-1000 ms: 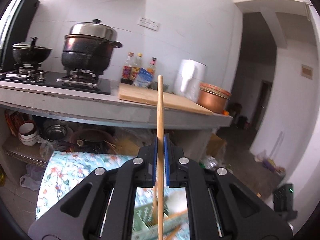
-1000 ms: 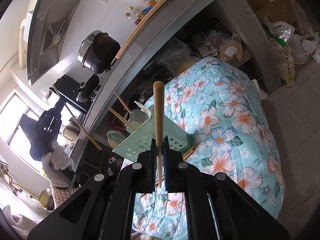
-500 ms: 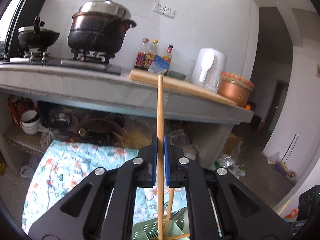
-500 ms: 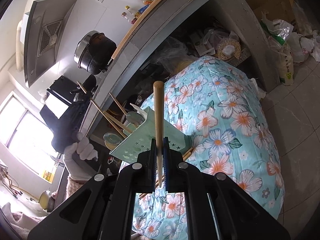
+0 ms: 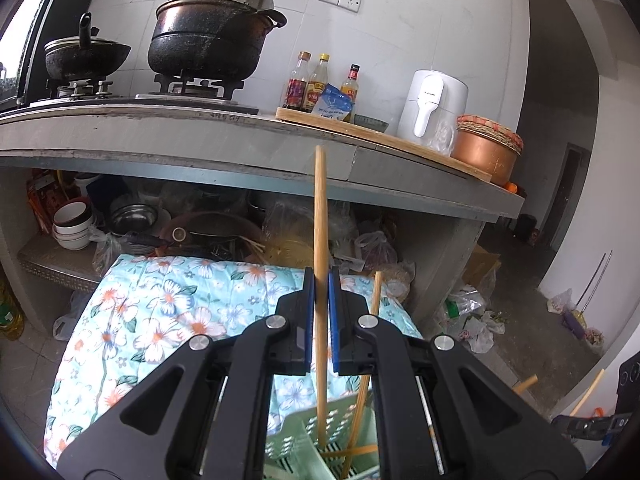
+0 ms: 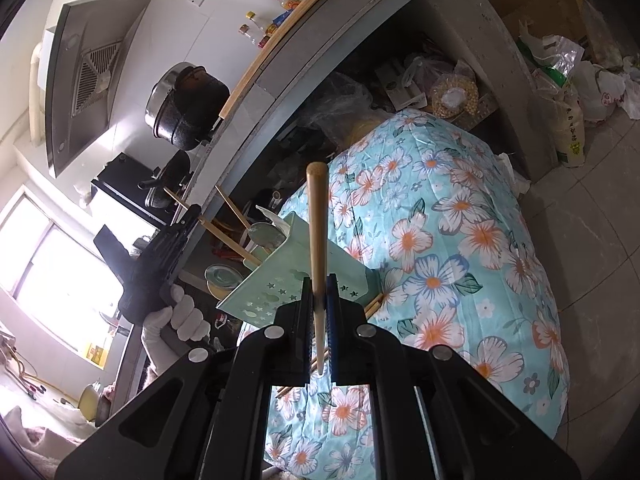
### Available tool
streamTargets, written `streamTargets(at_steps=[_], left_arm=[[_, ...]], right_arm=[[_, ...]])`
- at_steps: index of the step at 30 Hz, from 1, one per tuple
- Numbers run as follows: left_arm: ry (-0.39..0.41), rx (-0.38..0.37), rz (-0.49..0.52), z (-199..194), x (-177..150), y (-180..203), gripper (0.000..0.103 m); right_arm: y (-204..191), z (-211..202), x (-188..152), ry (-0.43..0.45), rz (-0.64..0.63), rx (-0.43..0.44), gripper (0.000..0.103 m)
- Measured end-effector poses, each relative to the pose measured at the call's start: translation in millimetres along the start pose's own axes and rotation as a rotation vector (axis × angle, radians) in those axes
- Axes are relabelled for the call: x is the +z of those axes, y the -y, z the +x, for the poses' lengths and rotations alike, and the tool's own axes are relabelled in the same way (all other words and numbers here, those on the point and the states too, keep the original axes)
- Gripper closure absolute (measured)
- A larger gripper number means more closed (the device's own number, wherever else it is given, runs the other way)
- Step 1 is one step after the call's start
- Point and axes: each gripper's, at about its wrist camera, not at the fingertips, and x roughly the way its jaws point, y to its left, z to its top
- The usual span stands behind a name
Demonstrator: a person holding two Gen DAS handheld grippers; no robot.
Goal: Organize utensils
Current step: 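Drop the left tool's chopstick into the green holder while the right tool lowers its chopstick, then lower the right tool's chopstick into the green holder and open the right tool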
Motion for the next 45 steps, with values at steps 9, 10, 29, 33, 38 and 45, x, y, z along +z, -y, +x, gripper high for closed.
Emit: streamTargets(at_steps=[9,10,29,33,38,45], left_arm=[[0.027,0.020,0.027,-28,1,2,0.076],[0.036,0.021,0.029,-32,2,2,0.072],[0.100,0.031,0.017,-110,-3,-13,0.034],[0.080,0.039,0.006,-118,-12,-23,0.033],[0.062,0.062,-0.004,-124,-23,-34,0.033],[0.044,0.091,-0.018,-131,-39,-46,0.033]], right_arm=[[-4,0,-4,0.002,-0.007,0.004,0.097],[-5,0,-4,0.004,-0.009,0.005,0.097],[-17,-3,-7,0.005,-0.037,0.025,0.097],[-20,-2,-7,0.006,-0.044,0.030,0.097],[-27,-1,-7,0.004,-0.061,0.037,0.097],[-54,-2,6,0.009,-0.131,0.068,0.097]])
